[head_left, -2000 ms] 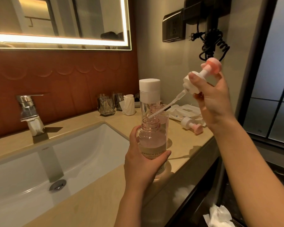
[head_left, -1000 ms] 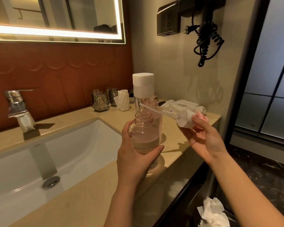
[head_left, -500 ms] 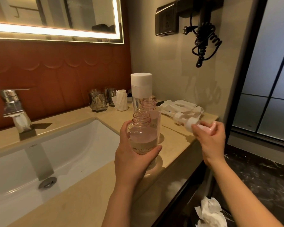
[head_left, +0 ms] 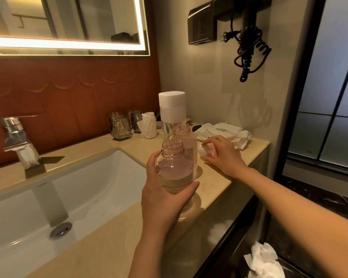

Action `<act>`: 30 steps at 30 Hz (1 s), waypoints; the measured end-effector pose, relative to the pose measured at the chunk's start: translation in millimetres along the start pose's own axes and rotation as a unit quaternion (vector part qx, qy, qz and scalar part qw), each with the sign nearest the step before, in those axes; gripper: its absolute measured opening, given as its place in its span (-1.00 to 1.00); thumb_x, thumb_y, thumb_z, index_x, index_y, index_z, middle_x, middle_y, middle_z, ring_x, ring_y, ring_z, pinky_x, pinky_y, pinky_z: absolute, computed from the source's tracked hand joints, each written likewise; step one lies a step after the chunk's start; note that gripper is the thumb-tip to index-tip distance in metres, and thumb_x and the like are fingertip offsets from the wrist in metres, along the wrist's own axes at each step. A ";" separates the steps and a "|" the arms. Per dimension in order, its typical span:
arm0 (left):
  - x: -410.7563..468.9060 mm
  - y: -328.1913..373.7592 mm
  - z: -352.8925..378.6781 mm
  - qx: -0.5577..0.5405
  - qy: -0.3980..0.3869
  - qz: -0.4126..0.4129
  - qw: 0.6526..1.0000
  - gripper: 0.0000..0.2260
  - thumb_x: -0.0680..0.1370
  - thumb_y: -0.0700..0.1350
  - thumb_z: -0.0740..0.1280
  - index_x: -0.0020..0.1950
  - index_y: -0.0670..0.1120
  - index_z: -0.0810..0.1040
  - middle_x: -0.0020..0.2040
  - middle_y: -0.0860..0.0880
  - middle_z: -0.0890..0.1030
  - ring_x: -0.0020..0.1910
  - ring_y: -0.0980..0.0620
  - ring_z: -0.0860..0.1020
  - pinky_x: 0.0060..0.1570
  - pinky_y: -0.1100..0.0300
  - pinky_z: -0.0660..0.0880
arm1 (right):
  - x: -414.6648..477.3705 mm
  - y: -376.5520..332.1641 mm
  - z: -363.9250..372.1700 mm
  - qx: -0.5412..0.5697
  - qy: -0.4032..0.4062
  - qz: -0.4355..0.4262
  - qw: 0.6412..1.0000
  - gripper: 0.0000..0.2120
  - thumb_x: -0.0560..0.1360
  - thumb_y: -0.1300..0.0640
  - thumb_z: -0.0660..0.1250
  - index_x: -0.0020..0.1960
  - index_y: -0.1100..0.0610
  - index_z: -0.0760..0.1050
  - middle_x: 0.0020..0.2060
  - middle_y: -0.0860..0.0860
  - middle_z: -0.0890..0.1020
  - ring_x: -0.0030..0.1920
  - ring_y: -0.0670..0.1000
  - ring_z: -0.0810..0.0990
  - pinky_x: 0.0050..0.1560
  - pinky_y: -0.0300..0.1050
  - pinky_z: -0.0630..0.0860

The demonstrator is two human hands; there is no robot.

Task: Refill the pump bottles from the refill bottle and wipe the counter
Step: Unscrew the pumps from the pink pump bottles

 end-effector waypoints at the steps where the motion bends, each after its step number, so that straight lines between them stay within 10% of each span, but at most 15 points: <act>1: 0.3 -0.1 0.5 0.000 -0.001 -0.002 1.000 -0.19 0.20 0.14 0.56 0.16 0.47 0.04 0.03 0.53 0.22 0.10 0.31 0.31 -0.11 0.56 0.21 | 1.6 0.4 3.0 -0.006 -0.013 -0.005 1.000 -0.59 0.37 0.13 0.49 0.18 0.09 0.50 0.15 0.00 0.48 0.11 -0.04 0.44 0.07 -0.27 0.29; 9: 0.8 -2.2 2.2 0.010 -0.009 -0.012 1.000 -0.19 0.20 0.15 0.56 0.18 0.43 0.04 0.09 0.39 0.24 0.14 0.29 0.28 -0.07 0.55 0.19 | 15.8 7.1 29.0 -0.038 -0.099 -0.039 0.994 -0.51 0.45 0.09 0.41 0.34 0.11 0.41 0.33 0.03 0.37 0.28 0.03 0.41 0.31 -0.09 0.36; 16: 0.5 -1.9 1.7 0.007 -0.011 -0.007 1.000 -0.16 0.21 0.14 0.56 0.24 0.39 0.03 0.08 0.40 0.25 0.14 0.28 0.30 0.00 0.48 0.24 | 23.3 13.8 46.3 -0.128 -0.168 -0.095 0.973 -0.58 0.55 0.10 0.26 0.41 0.00 0.36 0.49 -0.05 0.19 0.52 0.00 -0.06 0.49 0.11 0.01; 30: 0.1 -2.2 0.9 -0.014 -0.007 -0.004 1.000 -0.20 0.20 0.11 0.57 0.18 0.45 0.08 0.05 0.51 0.23 0.14 0.27 0.32 -0.07 0.52 0.24 | -6.7 40.4 -45.3 -0.081 0.121 0.093 0.985 -0.73 0.44 0.09 0.36 0.11 0.15 0.57 0.06 0.08 0.60 0.13 0.10 0.48 0.04 -0.05 0.41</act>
Point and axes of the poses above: each hand's wrist, its own x-axis towards the middle knuckle, its own z-axis out of the palm, y = z × x, the point moved 7 cm from there along x, towards the middle knuckle
